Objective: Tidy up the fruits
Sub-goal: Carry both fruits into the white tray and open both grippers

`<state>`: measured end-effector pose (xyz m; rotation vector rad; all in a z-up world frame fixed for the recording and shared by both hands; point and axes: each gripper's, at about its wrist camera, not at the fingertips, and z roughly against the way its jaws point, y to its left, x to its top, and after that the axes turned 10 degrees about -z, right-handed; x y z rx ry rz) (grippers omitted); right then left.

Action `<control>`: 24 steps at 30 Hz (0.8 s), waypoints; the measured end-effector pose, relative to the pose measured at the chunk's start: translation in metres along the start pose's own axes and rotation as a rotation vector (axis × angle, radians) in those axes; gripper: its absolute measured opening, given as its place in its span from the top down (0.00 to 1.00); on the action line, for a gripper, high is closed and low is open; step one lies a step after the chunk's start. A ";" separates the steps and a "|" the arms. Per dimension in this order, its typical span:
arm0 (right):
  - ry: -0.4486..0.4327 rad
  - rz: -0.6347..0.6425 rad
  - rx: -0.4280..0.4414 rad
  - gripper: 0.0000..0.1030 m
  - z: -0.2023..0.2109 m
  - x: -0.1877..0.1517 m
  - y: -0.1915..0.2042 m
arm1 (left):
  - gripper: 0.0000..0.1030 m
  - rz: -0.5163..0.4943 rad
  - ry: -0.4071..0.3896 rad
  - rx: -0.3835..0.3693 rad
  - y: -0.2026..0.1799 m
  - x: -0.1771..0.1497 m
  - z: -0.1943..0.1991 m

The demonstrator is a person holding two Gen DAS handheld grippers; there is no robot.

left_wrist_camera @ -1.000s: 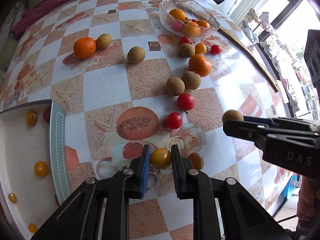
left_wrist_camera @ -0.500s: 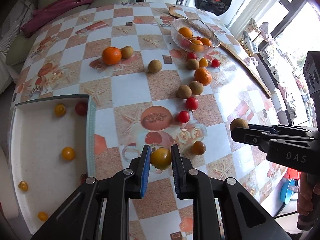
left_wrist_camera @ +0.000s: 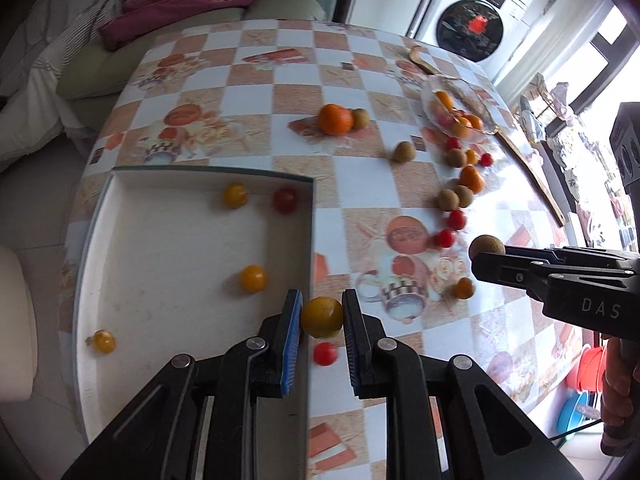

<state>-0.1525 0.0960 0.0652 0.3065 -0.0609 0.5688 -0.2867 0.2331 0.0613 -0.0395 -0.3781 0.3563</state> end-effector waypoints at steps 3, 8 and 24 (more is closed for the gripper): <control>0.007 0.031 0.006 0.73 -0.006 0.001 0.022 | 0.79 0.033 0.005 0.013 0.020 -0.009 0.002; 0.030 0.077 0.016 0.73 -0.019 0.003 0.056 | 0.79 0.081 0.018 0.039 0.050 -0.024 0.001; 0.101 0.161 0.013 0.73 -0.085 0.015 0.132 | 0.79 0.156 0.078 0.084 0.101 -0.045 -0.034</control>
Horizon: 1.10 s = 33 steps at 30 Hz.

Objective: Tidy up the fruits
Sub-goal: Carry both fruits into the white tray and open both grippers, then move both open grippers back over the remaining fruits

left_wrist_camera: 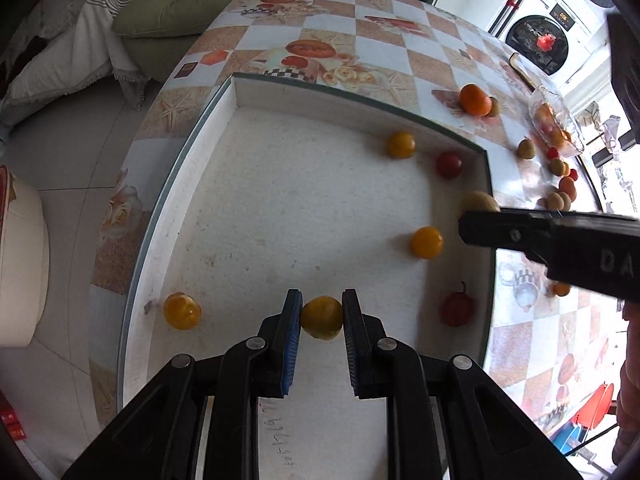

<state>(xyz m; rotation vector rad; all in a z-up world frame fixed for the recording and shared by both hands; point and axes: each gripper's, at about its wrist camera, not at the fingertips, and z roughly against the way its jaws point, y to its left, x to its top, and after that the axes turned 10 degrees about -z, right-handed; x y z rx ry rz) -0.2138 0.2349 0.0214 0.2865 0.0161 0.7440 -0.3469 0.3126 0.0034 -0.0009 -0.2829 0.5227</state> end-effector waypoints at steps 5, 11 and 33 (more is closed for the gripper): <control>0.011 0.008 -0.020 0.73 -0.017 0.015 0.008 | 0.79 -0.009 0.012 0.017 0.003 0.001 -0.008; 0.034 0.018 -0.046 0.73 -0.037 0.024 0.013 | 0.79 -0.025 0.010 0.020 0.003 0.001 -0.010; -0.044 -0.041 0.016 0.26 -0.006 0.028 0.006 | 0.19 -0.090 -0.017 0.089 -0.011 0.006 0.009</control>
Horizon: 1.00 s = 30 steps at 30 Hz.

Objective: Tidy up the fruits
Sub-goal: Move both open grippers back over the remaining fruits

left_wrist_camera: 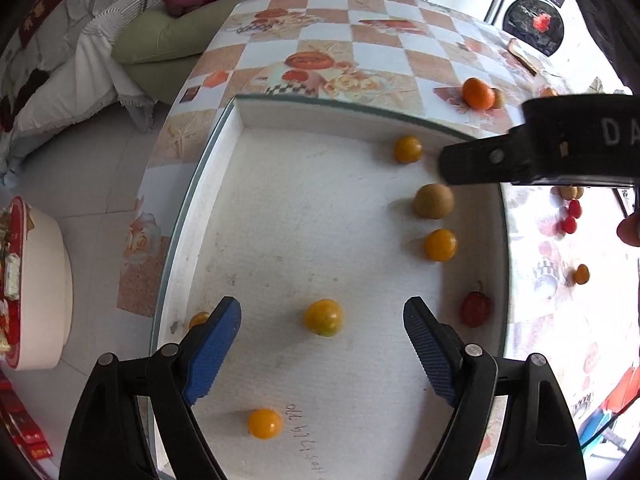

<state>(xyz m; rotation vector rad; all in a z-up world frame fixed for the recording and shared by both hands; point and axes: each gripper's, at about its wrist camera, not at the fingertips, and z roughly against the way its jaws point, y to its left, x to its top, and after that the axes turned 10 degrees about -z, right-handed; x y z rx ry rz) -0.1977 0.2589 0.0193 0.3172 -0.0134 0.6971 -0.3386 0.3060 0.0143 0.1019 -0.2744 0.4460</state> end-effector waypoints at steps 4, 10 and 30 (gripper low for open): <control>-0.034 -0.067 -0.006 0.26 0.022 -0.006 -0.028 | 0.19 -0.031 -0.025 0.001 -0.016 0.007 0.012; -0.054 -0.162 -0.039 0.26 0.051 -0.021 -0.090 | 0.19 -0.099 -0.064 -0.022 -0.052 0.024 0.028; -0.076 -0.405 -0.166 0.26 0.090 -0.058 -0.274 | 0.18 -0.287 0.004 -0.162 -0.222 0.049 0.002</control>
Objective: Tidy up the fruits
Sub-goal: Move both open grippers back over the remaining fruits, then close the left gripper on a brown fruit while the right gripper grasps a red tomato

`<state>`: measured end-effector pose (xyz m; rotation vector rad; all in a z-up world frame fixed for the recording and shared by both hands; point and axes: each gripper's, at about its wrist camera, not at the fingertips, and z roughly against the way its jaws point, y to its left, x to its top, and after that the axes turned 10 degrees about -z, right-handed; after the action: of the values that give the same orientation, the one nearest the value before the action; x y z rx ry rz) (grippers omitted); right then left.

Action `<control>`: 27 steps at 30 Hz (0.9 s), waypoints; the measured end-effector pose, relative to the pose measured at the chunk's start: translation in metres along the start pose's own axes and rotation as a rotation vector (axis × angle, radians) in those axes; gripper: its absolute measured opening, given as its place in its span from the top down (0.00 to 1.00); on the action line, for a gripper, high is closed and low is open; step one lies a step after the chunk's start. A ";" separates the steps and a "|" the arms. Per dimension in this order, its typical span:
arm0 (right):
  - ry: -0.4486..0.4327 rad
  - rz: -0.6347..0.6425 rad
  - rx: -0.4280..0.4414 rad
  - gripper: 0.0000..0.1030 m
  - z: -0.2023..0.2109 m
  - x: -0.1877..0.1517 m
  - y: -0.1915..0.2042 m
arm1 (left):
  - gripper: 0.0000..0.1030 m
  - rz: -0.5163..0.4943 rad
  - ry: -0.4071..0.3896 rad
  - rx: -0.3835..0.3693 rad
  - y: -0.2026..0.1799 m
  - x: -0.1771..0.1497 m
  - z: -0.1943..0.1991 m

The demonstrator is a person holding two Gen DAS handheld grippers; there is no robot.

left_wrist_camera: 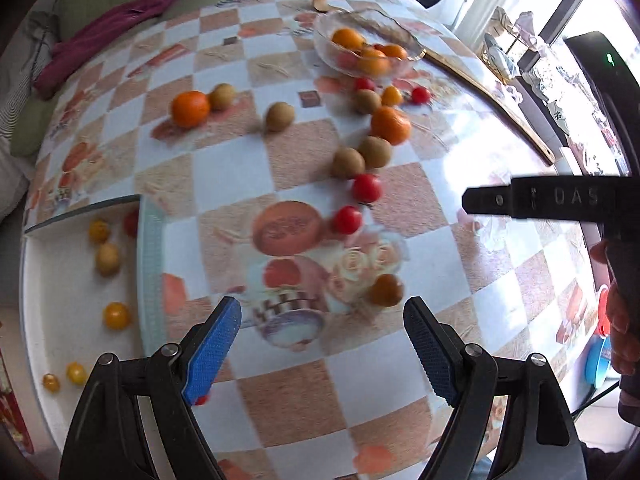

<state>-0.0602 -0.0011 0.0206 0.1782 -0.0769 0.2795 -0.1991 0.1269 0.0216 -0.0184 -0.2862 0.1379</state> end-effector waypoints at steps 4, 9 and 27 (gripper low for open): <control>-0.016 0.020 -0.007 0.26 -0.003 0.014 -0.009 | 0.19 0.000 0.015 0.002 -0.017 0.003 -0.012; -0.039 0.060 -0.007 0.28 -0.008 0.037 -0.013 | 0.19 0.005 0.030 0.025 -0.029 0.005 -0.025; -0.131 0.184 -0.019 0.53 -0.037 0.109 0.014 | 0.31 0.068 0.049 0.093 -0.052 0.007 -0.043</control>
<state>0.0424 0.0483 -0.0025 0.1706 -0.2266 0.4505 -0.1734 0.0766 -0.0154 0.0602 -0.2297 0.2178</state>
